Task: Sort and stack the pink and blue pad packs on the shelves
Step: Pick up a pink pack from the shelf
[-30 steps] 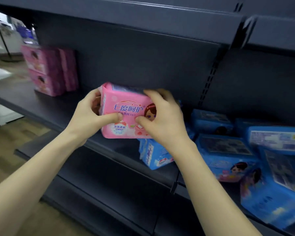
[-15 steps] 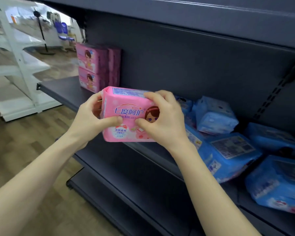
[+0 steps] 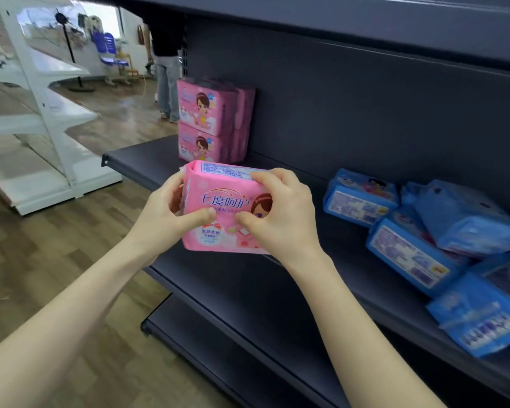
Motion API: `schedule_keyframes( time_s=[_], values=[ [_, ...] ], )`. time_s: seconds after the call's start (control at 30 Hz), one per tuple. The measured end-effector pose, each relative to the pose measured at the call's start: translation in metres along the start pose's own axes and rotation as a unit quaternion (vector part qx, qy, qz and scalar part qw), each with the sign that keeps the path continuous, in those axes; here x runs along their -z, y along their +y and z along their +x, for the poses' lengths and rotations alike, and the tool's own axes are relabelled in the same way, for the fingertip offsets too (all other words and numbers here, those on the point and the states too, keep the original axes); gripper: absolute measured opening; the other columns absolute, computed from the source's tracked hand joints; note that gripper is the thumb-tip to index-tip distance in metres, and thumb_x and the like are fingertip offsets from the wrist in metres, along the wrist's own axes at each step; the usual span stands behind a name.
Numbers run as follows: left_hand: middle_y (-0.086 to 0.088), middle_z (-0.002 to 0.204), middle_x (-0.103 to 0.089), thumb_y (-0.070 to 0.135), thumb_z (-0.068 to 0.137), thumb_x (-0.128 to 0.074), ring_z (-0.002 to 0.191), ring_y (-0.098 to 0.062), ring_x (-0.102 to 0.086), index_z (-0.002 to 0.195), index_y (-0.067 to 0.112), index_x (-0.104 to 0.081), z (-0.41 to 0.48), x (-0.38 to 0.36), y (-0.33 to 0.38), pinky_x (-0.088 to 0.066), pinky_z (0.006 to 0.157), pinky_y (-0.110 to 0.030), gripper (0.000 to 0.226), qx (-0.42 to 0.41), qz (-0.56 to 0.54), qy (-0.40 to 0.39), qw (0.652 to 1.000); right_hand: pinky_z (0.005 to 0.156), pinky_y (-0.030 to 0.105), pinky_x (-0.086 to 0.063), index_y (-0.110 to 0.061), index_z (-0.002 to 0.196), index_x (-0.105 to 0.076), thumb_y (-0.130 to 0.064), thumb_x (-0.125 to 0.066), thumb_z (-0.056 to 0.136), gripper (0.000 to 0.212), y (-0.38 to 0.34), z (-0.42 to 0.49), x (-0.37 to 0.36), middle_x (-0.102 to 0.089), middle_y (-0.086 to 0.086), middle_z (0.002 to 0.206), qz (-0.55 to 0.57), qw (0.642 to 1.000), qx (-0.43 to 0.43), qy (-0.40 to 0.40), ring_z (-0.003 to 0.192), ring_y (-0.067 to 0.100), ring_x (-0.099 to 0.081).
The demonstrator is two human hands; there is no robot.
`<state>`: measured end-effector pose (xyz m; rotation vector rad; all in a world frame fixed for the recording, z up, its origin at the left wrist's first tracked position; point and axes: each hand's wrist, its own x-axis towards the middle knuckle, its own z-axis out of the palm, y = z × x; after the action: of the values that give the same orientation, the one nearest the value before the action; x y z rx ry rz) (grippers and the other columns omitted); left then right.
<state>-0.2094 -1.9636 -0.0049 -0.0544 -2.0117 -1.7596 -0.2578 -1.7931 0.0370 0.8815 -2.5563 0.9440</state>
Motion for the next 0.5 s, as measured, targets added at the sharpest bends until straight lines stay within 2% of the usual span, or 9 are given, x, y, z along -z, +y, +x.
schedule_keyframes(
  time_s=[0.17,0.37,0.43,0.5],
  values=[
    [0.024,0.093,-0.069,0.027,0.064,-0.072,0.084,0.003,-0.065,0.113,0.039,-0.047,0.012,0.025,-0.009,-0.051,0.067,-0.013,0.056,0.007,0.020,-0.046,0.999,0.096,0.028,-0.035,-0.017,0.125,-0.057,-0.023,-0.076,0.069,0.059,-0.015,0.016,-0.021,-0.049,0.003,0.126,-0.010,1.000,-0.011,-0.001,0.115,0.028,-0.044],
    [0.029,0.096,-0.067,0.027,0.075,-0.062,0.087,0.006,-0.064,0.122,0.040,-0.039,0.030,0.042,-0.020,-0.049,0.068,-0.010,0.054,0.002,0.043,-0.078,0.996,0.095,0.031,-0.037,-0.015,0.123,-0.058,-0.021,-0.076,0.068,0.058,-0.019,0.035,-0.043,-0.050,0.005,0.125,-0.015,1.000,-0.021,0.008,0.114,0.031,-0.045],
    [0.029,0.099,-0.066,0.039,0.072,-0.065,0.090,0.006,-0.064,0.126,0.037,-0.038,0.039,0.045,-0.026,-0.049,0.069,-0.010,0.061,0.001,0.043,-0.085,0.995,0.096,0.030,-0.035,-0.015,0.124,-0.057,-0.020,-0.075,0.069,0.058,-0.017,0.043,-0.048,-0.049,0.005,0.126,-0.021,0.999,-0.025,0.003,0.115,0.031,-0.044],
    [0.026,0.103,-0.066,0.050,0.066,-0.066,0.093,0.003,-0.064,0.135,0.031,-0.035,0.050,0.045,-0.031,-0.051,0.072,-0.013,0.077,0.005,0.040,-0.086,0.995,0.096,0.026,-0.030,-0.017,0.126,-0.055,-0.021,-0.073,0.071,0.058,-0.013,0.052,-0.051,-0.046,0.004,0.129,-0.028,0.999,-0.031,-0.008,0.116,0.030,-0.041]
  ],
)
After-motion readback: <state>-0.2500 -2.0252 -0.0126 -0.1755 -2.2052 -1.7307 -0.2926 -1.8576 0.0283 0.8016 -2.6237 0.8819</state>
